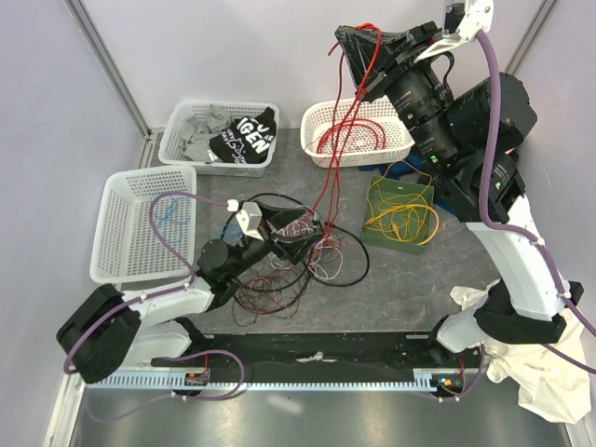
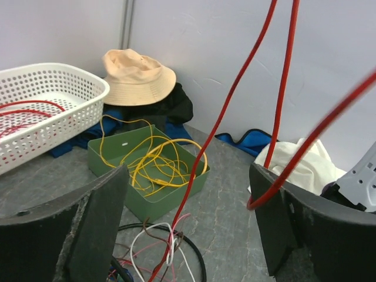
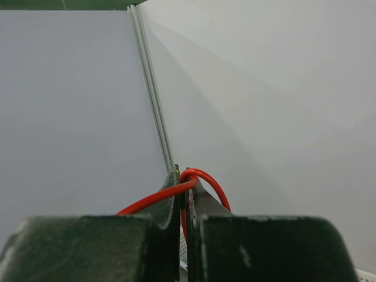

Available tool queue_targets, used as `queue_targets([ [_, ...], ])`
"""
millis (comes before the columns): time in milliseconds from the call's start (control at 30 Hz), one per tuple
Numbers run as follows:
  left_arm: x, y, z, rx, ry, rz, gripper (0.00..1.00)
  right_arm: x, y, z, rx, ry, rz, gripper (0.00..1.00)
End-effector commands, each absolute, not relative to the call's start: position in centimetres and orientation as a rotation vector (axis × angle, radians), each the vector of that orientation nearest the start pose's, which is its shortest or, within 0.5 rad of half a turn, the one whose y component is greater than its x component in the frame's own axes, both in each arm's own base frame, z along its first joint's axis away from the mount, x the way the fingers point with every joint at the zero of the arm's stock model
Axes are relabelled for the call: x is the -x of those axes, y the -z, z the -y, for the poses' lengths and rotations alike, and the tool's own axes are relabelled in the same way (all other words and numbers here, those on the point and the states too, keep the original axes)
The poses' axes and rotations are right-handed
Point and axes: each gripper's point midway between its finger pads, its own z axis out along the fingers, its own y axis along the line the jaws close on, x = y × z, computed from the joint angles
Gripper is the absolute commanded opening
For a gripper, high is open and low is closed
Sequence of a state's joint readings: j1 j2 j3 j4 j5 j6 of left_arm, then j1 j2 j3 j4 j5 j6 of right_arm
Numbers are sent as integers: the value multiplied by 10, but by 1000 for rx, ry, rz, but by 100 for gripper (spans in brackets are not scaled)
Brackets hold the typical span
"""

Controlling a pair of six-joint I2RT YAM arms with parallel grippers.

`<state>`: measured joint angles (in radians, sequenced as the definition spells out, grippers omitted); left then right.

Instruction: Untangle the cables

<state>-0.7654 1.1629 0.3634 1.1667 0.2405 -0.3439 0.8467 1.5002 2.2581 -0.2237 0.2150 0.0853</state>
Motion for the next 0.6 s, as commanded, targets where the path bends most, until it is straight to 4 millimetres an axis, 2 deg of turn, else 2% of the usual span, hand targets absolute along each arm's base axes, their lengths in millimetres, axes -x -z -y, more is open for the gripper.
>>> queue_targets([
  [0, -213, -295, 307, -513, 1205, -1060, 94, -261, -693, -246, 176, -772, -1003, 0],
  [33, -214, -294, 310, -515, 1210, -1058, 100, -261, -691, -248, 181, -774, -1006, 0],
  [133, -222, -290, 320, -515, 1217, -1058, 100, -262, -686, -250, 186, -781, -1021, 0],
  [167, -226, -282, 326, -519, 1219, -1077, 100, -262, -685, -251, 191, -784, -1023, 0],
  [267, -232, -293, 336, -515, 1245, -1036, 100, -261, -681, -251, 194, -784, -1033, 0],
  [300, -236, -284, 342, -515, 1252, -1058, 100, -263, -676, -253, 200, -778, -1045, 0],
  [367, -243, -290, 347, -506, 1250, -1035, 100, -262, -673, -253, 206, -777, -1050, 0],
  [433, -249, -281, 355, -516, 1249, -1055, 100, -263, -669, -252, 211, -768, -1057, 0],
  [467, -253, -284, 359, -515, 1250, -1049, 100, -265, -665, -254, 214, -762, -1069, 0],
  [500, -256, -274, 364, -526, 1254, -1069, 100, -265, -664, -253, 215, -756, -1068, 0],
  [567, -259, -277, 370, -529, 1274, -1051, 100, -265, -662, -251, 214, -744, -1073, 0],
])
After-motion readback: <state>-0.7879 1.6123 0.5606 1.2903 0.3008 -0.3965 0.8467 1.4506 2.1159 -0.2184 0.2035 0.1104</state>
